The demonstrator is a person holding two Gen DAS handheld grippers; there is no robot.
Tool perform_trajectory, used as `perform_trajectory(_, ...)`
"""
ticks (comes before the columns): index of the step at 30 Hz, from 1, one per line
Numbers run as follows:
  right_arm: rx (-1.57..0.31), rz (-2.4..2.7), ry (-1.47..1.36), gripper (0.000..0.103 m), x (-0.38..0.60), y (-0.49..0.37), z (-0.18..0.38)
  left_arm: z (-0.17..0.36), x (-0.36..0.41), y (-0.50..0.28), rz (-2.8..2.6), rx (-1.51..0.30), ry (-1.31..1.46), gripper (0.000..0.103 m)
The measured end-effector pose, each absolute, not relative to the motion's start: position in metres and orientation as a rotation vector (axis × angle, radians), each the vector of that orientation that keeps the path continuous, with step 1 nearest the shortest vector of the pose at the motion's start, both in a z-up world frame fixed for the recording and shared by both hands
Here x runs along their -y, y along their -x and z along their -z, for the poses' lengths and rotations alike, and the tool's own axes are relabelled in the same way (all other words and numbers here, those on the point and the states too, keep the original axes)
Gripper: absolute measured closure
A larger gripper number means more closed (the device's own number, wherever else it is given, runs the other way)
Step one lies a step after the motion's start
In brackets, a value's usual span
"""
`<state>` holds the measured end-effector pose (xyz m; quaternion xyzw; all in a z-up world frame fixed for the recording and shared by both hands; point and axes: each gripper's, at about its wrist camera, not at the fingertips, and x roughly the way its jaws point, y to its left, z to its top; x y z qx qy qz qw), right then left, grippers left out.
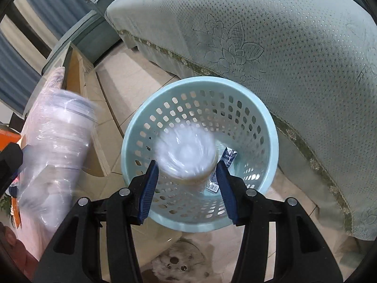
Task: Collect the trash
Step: 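Drop the carton into the wastebasket with the left tool while the right tool drops the yogurt bottle, then grasp the orange snack wrapper with the left tool while the right tool grasps the paper cone cup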
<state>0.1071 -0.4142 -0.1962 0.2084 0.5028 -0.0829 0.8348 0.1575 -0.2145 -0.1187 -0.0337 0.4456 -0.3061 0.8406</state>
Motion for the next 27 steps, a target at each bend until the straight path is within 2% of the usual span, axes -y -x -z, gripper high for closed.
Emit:
perform_trajectory(11, -1.019, 0.136, -0.389, 0.055, 0.391, -0.105, 0.169, 0.102, 0.200, -0.149, 0.659, -0.905, 0.082, 0.034)
perform_trajectory(16, -0.920, 0.056, -0.318, 0.055, 0.356, -0.101, 0.131, 0.077, 0.179, -0.141, 0.649, -0.860, 0.108, 0.034)
perform_trajectory(22, -0.789, -0.079, -0.252, 0.055, 0.298, -0.093, 0.078, 0.036, 0.116, -0.119, 0.581, -0.780, 0.165, 0.034)
perform_trajectory(27, -0.757, -0.211, -0.178, 0.055, 0.227, -0.097, 0.053, 0.019, 0.029, -0.098, 0.414, -0.739, 0.217, 0.034)
